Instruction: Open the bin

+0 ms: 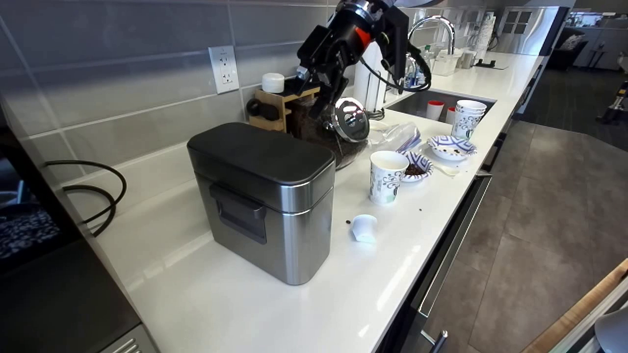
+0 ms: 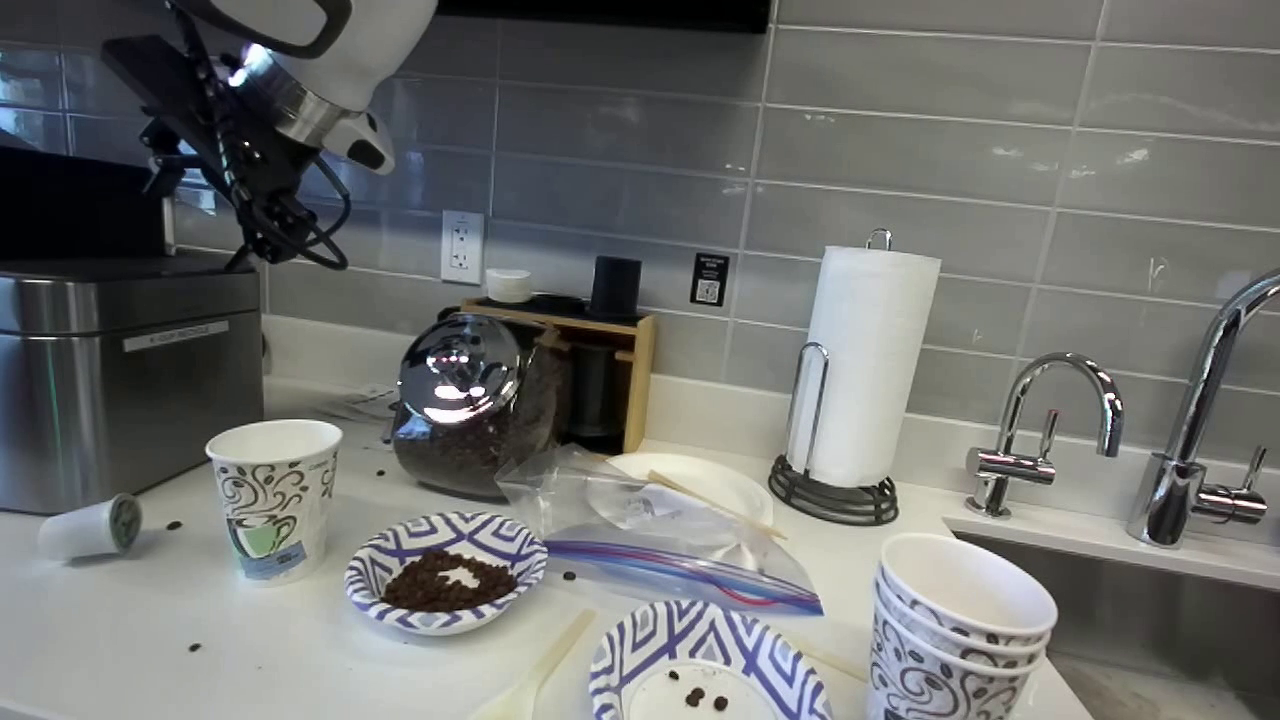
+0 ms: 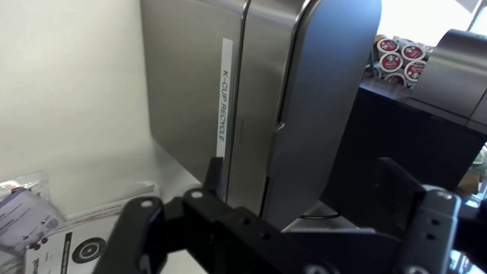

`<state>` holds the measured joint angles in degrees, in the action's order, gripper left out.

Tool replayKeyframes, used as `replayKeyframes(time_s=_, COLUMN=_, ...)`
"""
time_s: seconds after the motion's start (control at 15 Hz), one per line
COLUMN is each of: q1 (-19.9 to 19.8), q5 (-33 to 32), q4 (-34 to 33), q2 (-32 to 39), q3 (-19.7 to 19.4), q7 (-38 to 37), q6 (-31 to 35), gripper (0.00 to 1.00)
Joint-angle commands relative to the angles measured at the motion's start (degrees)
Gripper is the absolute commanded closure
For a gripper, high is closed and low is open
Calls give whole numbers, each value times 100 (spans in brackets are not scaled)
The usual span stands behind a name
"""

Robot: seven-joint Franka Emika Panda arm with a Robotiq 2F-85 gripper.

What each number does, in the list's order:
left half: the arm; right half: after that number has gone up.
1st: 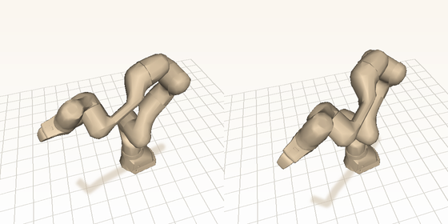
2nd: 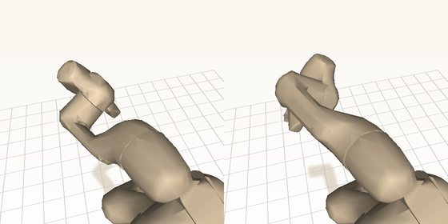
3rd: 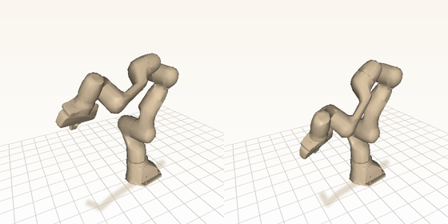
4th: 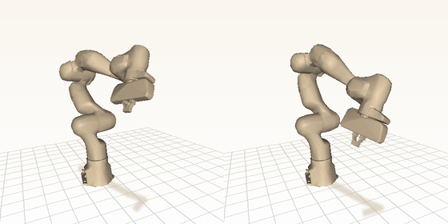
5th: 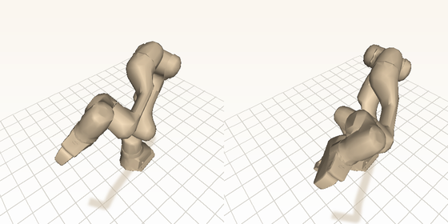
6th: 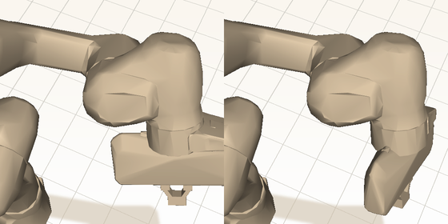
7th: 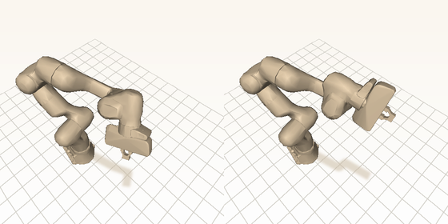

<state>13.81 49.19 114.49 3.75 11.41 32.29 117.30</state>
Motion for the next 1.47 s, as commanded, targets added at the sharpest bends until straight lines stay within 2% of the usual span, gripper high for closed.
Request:
replayKeyframes(time_s=0.0, q1=-70, q5=358, q4=-377, q2=437, q3=128, q7=205, q6=-359, gripper=0)
replayKeyframes(time_s=0.47, q1=-74, q5=864, q4=-608, q2=879, q3=254, q7=385, q6=-435, gripper=0)
replayKeyframes(time_s=1.4, q1=-82, q5=1045, q4=-879, q2=1187, q3=312, q7=298, q6=-729, gripper=0)
